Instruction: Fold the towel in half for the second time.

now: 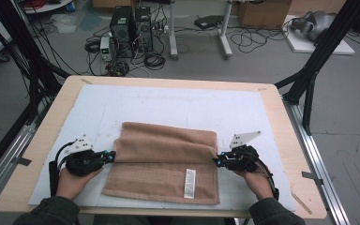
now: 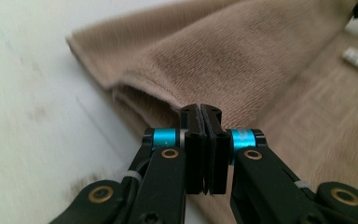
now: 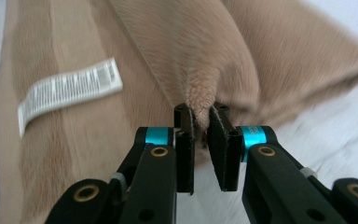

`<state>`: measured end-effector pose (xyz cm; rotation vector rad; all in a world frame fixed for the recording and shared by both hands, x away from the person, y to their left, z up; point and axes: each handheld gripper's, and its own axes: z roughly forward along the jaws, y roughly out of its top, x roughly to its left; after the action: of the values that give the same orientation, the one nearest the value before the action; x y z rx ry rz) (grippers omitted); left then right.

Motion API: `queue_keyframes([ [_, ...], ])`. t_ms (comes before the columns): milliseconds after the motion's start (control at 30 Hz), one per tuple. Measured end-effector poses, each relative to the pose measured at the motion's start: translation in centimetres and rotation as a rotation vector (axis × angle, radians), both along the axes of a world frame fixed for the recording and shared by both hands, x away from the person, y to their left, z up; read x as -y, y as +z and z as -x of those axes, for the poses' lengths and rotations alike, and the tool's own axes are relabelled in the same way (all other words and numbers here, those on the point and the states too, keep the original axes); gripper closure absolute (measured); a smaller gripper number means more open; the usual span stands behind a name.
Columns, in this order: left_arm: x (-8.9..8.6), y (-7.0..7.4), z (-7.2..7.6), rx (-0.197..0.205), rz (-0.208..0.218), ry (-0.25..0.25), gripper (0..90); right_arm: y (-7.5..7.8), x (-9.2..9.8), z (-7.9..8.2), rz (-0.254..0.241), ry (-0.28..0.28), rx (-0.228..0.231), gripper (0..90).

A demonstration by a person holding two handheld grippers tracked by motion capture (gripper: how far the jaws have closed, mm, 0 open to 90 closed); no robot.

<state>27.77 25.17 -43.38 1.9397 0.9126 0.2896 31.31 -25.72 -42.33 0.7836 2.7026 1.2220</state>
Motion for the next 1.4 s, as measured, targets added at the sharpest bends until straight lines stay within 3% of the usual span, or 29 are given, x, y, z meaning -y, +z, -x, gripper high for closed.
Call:
queue_keyframes([
  [67, -0.2, -0.1, 0.1, -0.015, 0.001, -0.007, 83.2, -0.1, 0.4, 0.1, 0.002, -0.005, -0.001, 72.5],
  [133, -0.4, 0.5, 0.1, 0.003, 0.023, -0.013, 70.3, 0.6, 0.6, 0.2, -0.013, -0.016, 0.014, 66.3],
  [233, -0.4, 1.9, -0.4, 0.025, 0.017, -0.003, 59.9, 2.3, 0.5, 0.1, -0.027, -0.025, 0.066, 62.0],
  [367, 0.2, 2.3, -1.7, 0.017, -0.013, 0.014, 60.2, 3.5, -0.7, -1.2, -0.015, -0.019, 0.098, 57.8],
  [533, 1.1, 0.8, -2.7, -0.047, -0.065, 0.004, 65.0, 2.7, -2.9, -2.3, 0.02, 0.014, 0.103, 53.4],
  [567, 1.3, 0.4, -2.7, -0.065, -0.073, -0.005, 65.4, 2.2, -3.1, -2.4, 0.023, 0.024, 0.084, 59.8],
  [633, 1.6, 0.0, -2.6, -0.074, -0.107, -0.026, 76.1, 1.5, -3.3, -2.1, 0.029, 0.067, 0.057, 74.6],
  [700, 1.5, 0.0, -2.3, -0.059, -0.087, -0.029, 84.3, 1.0, -3.1, -1.5, 0.033, 0.096, 0.041, 84.0],
  [867, 0.7, 0.3, -1.3, -0.054, -0.065, -0.034, 85.4, 0.2, -1.7, -0.1, 0.032, 0.095, 0.026, 85.0],
  [933, 0.6, 0.5, -0.9, -0.046, -0.077, -0.027, 81.9, 0.1, -1.3, 0.3, 0.028, 0.096, 0.021, 81.2],
  [967, 0.5, 0.6, -0.8, -0.039, -0.082, -0.025, 77.4, 0.2, -1.3, 0.5, 0.029, 0.088, 0.02, 74.2],
  [1033, 0.2, 1.0, -0.6, -0.035, -0.064, -0.013, 68.2, 0.9, -1.0, 0.8, 0.01, 0.075, 0.026, 68.3],
  [1067, 0.1, 1.3, -0.6, -0.028, -0.059, -0.006, 66.2, 1.4, -0.8, 1.0, 0.003, 0.061, 0.051, 64.4],
  [1167, 0.0, 2.0, -0.6, -0.007, -0.039, 0.002, 66.1, 3.1, -0.2, 1.3, -0.004, 0.034, 0.097, 63.5],
  [1233, 0.3, 2.4, -0.7, 0.007, -0.05, -0.001, 67.1, 4.0, -0.3, 1.0, -0.009, 0.028, 0.113, 64.0],
  [1400, 1.2, 2.2, -1.1, -0.002, -0.058, -0.018, 67.0, 5.1, -1.5, -0.4, -0.013, 0.023, 0.144, 63.9],
])
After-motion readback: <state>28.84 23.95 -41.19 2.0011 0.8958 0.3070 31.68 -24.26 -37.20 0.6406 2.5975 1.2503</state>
